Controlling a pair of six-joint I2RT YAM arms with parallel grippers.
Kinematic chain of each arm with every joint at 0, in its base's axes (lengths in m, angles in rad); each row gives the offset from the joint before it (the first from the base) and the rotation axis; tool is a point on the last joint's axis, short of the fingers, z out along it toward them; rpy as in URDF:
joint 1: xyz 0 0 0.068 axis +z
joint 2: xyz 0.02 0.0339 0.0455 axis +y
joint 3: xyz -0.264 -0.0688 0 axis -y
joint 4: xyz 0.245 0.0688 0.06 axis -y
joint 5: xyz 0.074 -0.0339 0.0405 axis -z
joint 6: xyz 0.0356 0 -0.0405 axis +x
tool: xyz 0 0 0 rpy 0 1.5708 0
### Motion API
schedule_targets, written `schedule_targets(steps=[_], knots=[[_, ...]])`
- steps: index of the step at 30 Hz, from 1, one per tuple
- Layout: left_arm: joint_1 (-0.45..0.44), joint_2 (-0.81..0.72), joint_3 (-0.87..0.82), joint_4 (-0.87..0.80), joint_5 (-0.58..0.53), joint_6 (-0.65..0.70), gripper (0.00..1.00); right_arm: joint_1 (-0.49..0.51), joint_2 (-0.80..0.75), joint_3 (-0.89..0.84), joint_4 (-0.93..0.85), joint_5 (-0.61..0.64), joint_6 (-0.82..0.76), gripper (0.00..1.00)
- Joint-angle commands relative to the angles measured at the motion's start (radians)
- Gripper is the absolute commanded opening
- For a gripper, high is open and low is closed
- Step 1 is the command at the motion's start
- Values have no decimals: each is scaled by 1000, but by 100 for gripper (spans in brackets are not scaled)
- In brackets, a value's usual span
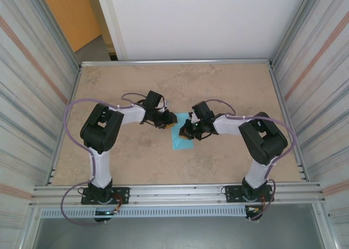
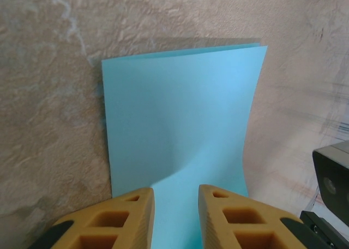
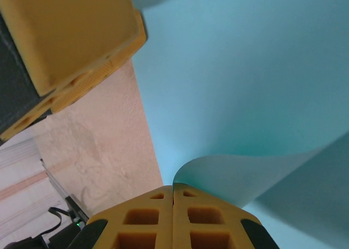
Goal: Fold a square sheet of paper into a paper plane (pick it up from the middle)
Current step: Fold the triangle a second time at the center of the table.
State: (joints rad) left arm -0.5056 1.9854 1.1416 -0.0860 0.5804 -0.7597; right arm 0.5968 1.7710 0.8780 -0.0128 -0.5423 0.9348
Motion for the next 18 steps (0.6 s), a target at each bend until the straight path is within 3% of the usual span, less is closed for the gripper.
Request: schedule_targets(steps=[1, 18], knots=[[-1, 31, -8, -50, -5, -3, 28, 12, 23, 31, 22, 32, 17, 1], [-1, 33, -18, -43, -1, -9, 28, 21, 53, 35, 52, 58, 21, 1]])
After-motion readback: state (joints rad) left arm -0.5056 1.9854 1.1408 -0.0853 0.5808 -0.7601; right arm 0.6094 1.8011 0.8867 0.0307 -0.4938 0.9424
